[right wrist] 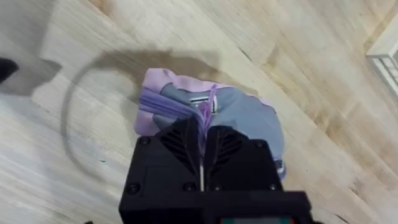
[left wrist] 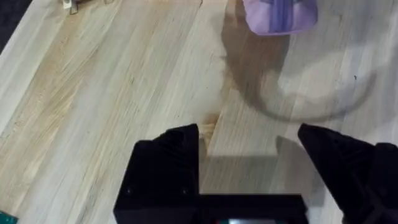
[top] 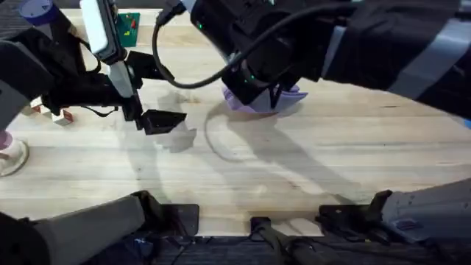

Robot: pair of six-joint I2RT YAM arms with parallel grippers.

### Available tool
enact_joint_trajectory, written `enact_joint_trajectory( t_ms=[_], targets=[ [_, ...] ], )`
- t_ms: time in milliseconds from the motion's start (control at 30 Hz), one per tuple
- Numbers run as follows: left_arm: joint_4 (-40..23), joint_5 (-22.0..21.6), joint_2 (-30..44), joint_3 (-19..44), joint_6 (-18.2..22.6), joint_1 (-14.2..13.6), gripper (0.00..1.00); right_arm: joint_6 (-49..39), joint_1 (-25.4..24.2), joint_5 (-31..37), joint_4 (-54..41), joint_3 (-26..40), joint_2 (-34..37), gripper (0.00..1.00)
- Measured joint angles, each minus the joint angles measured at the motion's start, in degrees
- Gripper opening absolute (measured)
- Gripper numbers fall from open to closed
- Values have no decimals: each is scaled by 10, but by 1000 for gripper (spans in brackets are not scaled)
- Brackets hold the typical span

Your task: Unzip the bag, pick up the pens from the table one at a time and place them inside, then zip the bag closed.

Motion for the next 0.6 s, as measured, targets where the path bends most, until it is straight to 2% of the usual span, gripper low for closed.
enact_joint_trajectory(
  t_ms=[600],
  targets=[
    [0, 0, 0, 0, 0, 0, 994, 4, -18, 3, -1, 5, -15, 32]
  ],
)
